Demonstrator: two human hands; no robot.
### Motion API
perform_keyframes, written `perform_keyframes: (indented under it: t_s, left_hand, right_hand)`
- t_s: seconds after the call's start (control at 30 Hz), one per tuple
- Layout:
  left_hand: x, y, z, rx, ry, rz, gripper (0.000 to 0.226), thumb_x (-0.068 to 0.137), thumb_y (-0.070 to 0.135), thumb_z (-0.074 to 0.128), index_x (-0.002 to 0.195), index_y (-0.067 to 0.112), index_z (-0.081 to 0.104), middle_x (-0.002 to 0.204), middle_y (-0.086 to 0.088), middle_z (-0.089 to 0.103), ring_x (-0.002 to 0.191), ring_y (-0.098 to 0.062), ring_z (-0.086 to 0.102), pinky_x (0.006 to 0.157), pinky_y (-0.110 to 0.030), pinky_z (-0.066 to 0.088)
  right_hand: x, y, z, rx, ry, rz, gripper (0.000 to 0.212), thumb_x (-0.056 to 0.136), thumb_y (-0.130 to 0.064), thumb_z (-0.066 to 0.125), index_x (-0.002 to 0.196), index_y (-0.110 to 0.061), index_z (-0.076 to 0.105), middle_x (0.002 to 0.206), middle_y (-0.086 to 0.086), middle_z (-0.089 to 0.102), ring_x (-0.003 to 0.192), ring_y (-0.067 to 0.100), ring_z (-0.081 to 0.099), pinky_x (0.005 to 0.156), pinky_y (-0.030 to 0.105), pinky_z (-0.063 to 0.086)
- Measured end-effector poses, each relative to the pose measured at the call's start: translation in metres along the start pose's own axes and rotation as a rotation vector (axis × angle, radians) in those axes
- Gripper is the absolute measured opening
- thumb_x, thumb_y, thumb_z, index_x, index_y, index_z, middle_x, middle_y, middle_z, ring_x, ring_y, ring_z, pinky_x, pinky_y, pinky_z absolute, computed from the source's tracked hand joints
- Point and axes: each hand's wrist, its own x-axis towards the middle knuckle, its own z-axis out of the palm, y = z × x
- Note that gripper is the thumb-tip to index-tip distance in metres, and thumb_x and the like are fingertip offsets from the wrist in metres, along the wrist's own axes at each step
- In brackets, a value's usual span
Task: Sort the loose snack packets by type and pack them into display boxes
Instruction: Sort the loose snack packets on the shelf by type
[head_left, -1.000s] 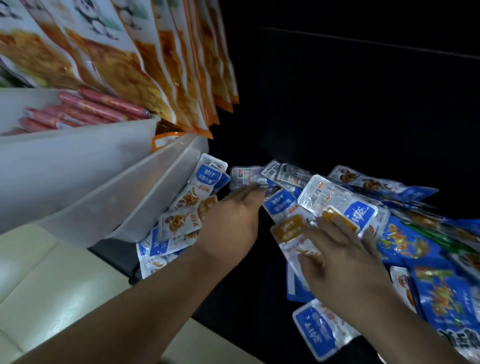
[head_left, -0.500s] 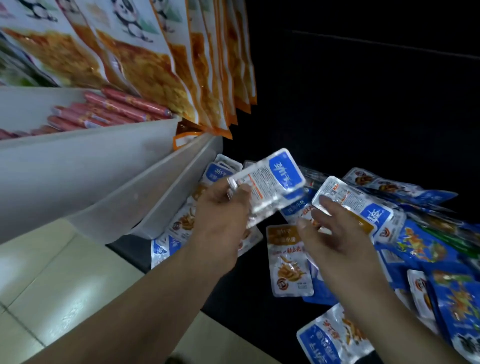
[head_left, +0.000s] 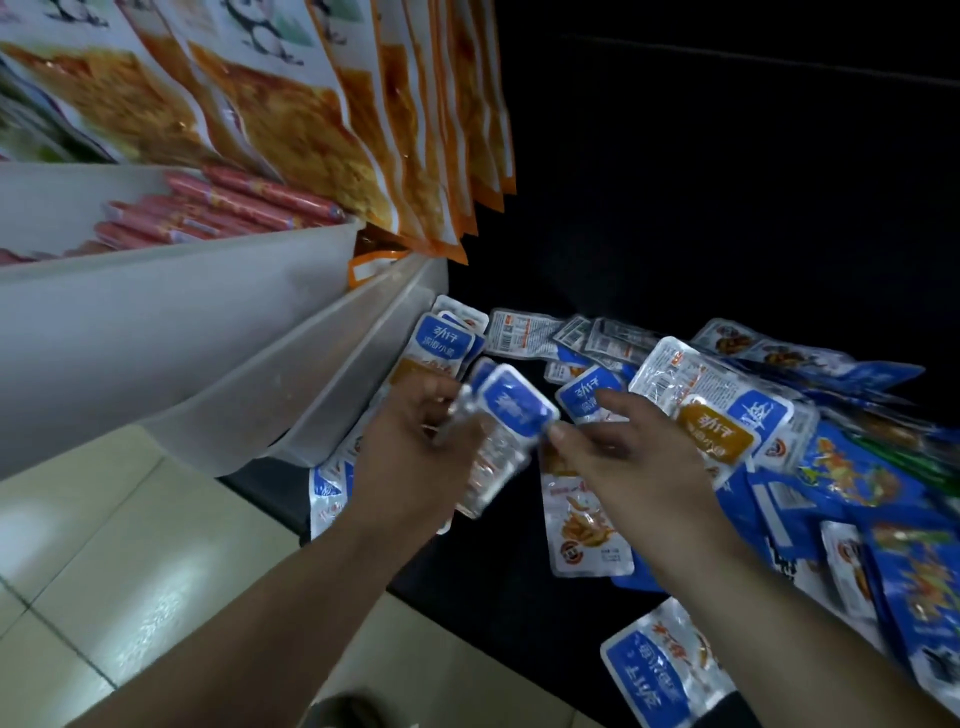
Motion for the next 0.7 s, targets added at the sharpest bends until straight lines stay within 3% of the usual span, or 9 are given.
perform_keyframes:
  t_s: [0.1,0.17,0.27,0.3,0.37,0.5,0.57,0.63,0.7]
  left_hand:
    - [0.013,-0.007,-0.022,0.339,0.042,0.174,0.016,0.096,0.026,0.069,0.107,0.036,0.062,0.096,0.014,0.072,0.085,-0.01,0.071,0.075,-0.046,0.062]
    - [0.015,-0.009,-0.027,0.787,0.084,0.399,0.028,0.091,0.023,0.067,0.119,0.03,0.063,0.123,0.007,0.066,0.11,-0.021,0.064,0.086,-0.046,0.058]
    - [0.014,-0.005,-0.01,1.033,0.036,0.67,0.041,0.084,0.026,0.073,0.124,0.019,0.067,0.15,-0.007,0.05,0.138,-0.036,0.044,0.104,-0.055,0.048]
    - [0.019,-0.002,0.0,0.99,-0.037,0.689,0.044,0.085,0.028,0.073,0.127,0.018,0.066,0.152,-0.007,0.049,0.142,-0.036,0.041,0.108,-0.057,0.045]
    - [0.037,0.005,0.026,0.936,-0.207,0.624,0.055,0.088,0.032,0.072,0.139,0.017,0.059,0.158,-0.008,0.042,0.15,-0.034,0.032,0.117,-0.055,0.038]
    - [0.087,0.02,0.069,1.06,-0.425,0.383,0.091,0.091,0.045,0.071,0.162,0.023,0.018,0.172,-0.011,0.01,0.159,-0.032,0.005,0.128,-0.052,0.018]
    - [0.105,0.024,0.082,1.091,-0.493,0.338,0.101,0.091,0.045,0.071,0.164,0.031,0.003,0.173,-0.007,0.004,0.159,-0.032,0.001,0.128,-0.053,0.01]
    - [0.111,0.028,0.09,1.135,-0.531,0.355,0.1,0.094,0.042,0.069,0.163,0.04,-0.003,0.173,-0.001,0.01,0.158,-0.032,0.01,0.128,-0.053,0.011]
    - [0.108,0.028,0.095,1.202,-0.49,0.463,0.081,0.099,0.041,0.061,0.162,0.043,0.01,0.166,0.0,0.031,0.148,-0.034,0.031,0.121,-0.05,0.028]
  right_hand:
    - [0.002,0.011,-0.01,-0.088,0.02,-0.079,0.032,0.092,-0.032,0.075,0.123,-0.035,0.066,0.118,-0.016,0.065,0.112,0.004,0.062,0.076,0.014,0.044]
    - [-0.001,0.015,-0.021,-0.23,0.067,-0.177,0.026,0.093,-0.028,0.073,0.118,-0.035,0.068,0.121,-0.017,0.061,0.118,0.008,0.057,0.08,0.013,0.043]
    - [0.0,0.024,-0.039,-0.684,0.281,-0.427,0.03,0.093,-0.035,0.069,0.121,-0.025,0.073,0.14,-0.002,0.059,0.137,0.028,0.05,0.1,0.043,0.05]
    - [0.003,0.026,-0.045,-0.86,0.335,-0.456,0.039,0.091,-0.043,0.066,0.124,-0.025,0.072,0.146,0.003,0.057,0.141,0.034,0.045,0.108,0.056,0.045]
    - [0.009,0.027,-0.054,-1.082,0.318,-0.408,0.058,0.086,-0.06,0.056,0.135,-0.029,0.065,0.155,0.006,0.049,0.147,0.038,0.038,0.115,0.066,0.034]
    - [0.017,0.029,-0.068,-1.181,0.099,-0.174,0.07,0.092,-0.077,0.042,0.155,-0.046,0.036,0.171,-0.011,0.013,0.158,0.026,0.012,0.117,0.05,0.036]
    - [0.016,0.03,-0.07,-1.199,0.085,-0.156,0.072,0.089,-0.08,0.041,0.154,-0.048,0.036,0.17,-0.016,0.01,0.156,0.024,0.014,0.114,0.044,0.039]
    - [0.018,0.029,-0.073,-1.195,0.086,-0.158,0.072,0.086,-0.083,0.042,0.15,-0.05,0.04,0.167,-0.021,0.016,0.154,0.02,0.02,0.106,0.041,0.046]
    - [0.02,0.029,-0.078,-1.201,0.093,-0.169,0.072,0.083,-0.085,0.044,0.147,-0.053,0.042,0.163,-0.025,0.026,0.148,0.016,0.028,0.094,0.037,0.052]
